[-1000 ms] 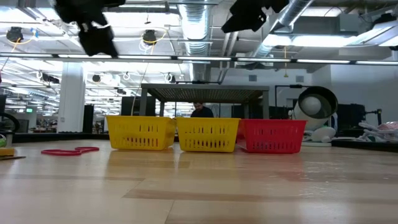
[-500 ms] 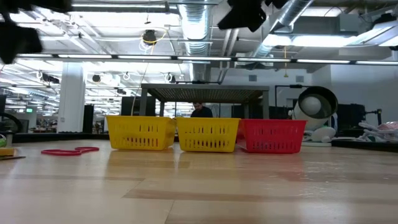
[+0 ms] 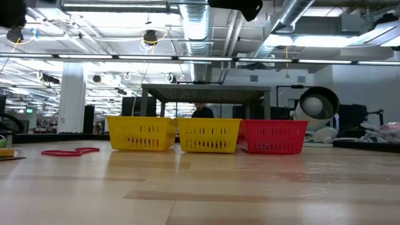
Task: Pick & Place Office Desk Supplies
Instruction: Put the yellow spring keychain into the left yellow bin
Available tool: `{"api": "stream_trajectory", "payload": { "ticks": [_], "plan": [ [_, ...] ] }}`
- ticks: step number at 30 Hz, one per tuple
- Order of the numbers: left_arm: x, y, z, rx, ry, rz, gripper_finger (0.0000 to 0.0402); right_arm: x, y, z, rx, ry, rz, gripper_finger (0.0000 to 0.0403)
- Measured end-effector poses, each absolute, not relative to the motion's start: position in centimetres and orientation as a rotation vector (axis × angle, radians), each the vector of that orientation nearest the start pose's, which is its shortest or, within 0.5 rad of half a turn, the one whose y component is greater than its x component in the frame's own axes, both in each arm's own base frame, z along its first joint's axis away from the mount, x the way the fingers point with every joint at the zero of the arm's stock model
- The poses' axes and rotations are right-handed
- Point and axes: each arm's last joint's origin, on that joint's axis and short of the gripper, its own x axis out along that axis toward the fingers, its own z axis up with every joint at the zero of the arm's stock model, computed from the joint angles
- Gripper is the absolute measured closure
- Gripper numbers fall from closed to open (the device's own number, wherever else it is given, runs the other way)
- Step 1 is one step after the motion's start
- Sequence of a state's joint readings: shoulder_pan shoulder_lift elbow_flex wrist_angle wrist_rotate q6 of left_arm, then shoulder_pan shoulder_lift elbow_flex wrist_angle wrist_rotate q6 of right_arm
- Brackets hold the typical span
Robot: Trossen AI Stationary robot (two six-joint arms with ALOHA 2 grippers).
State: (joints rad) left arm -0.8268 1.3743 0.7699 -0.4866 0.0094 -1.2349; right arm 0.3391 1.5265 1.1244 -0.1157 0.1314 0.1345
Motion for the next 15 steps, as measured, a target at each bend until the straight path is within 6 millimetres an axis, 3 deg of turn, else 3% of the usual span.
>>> {"api": "stream_trajectory", "payload": {
  "ticks": [7,15],
  "plan": [
    [17.1,-20.6,16.6,-0.562,1.426,0.016,0.0119,32.1,11.6,27.9,0.067,0.525,0.169,0.0143],
    [17.4,-21.1,15.4,-0.565,1.435,0.097,0.0119,31.6,12.8,27.9,0.059,0.515,0.141,0.0143]
  ]
}}
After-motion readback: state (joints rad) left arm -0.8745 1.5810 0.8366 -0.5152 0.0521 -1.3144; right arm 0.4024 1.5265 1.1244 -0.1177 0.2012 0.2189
